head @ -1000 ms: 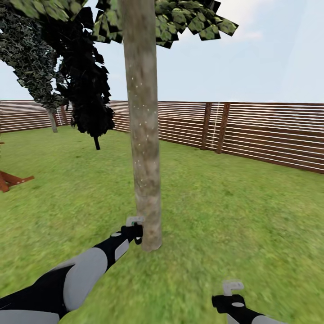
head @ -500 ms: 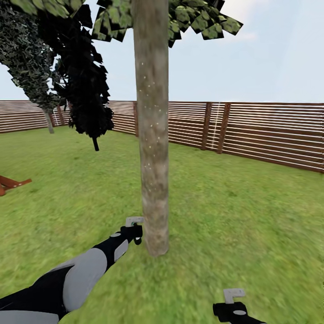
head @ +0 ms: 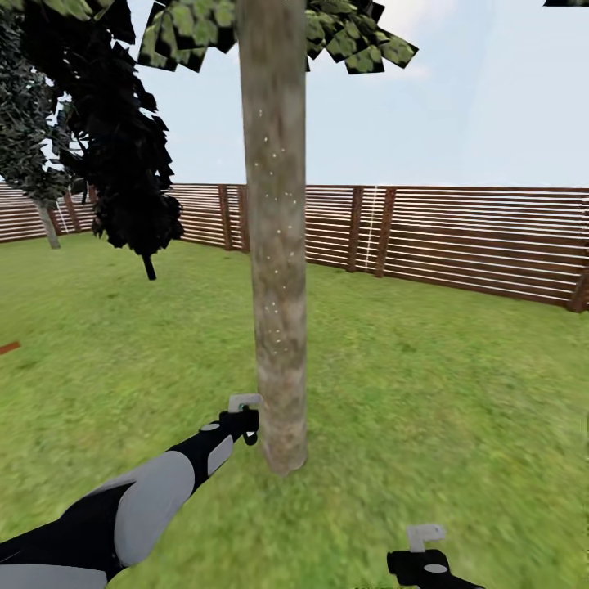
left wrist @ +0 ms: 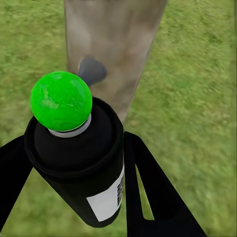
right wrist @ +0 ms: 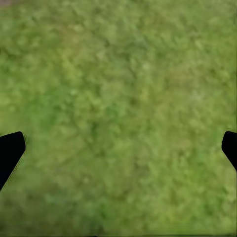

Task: In the garden, pick up the pesticide atomizer on the floor and spray pesticide onto both trees until each tree trunk is fully covered.

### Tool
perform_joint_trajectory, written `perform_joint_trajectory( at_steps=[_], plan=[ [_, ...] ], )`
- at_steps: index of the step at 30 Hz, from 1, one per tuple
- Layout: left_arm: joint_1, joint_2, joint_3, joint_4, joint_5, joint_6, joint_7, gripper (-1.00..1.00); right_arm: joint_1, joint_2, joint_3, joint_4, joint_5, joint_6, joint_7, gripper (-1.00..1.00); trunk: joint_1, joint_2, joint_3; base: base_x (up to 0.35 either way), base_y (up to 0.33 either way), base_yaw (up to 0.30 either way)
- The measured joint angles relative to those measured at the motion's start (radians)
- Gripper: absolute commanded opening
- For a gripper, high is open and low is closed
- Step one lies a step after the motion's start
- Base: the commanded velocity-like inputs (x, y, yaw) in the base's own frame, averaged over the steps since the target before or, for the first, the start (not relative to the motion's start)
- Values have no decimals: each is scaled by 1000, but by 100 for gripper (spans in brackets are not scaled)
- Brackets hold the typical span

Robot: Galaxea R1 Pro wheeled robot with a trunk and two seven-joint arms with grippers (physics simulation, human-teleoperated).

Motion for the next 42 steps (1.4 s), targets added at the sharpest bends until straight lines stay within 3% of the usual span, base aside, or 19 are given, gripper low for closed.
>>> perform_joint_trajectory(
  at_steps=[14, 42],
  plan=[
    [0, 0, 0, 0, 0, 0, 0, -100, 1, 0, 0, 1, 0, 0, 0, 100, 0, 0, 9, 0, 350, -266],
    [0, 0, 0, 0, 0, -2, 0, -100, 1, 0, 0, 1, 0, 0, 0, 100, 0, 0, 11, 0, 350, -84]
  ],
)
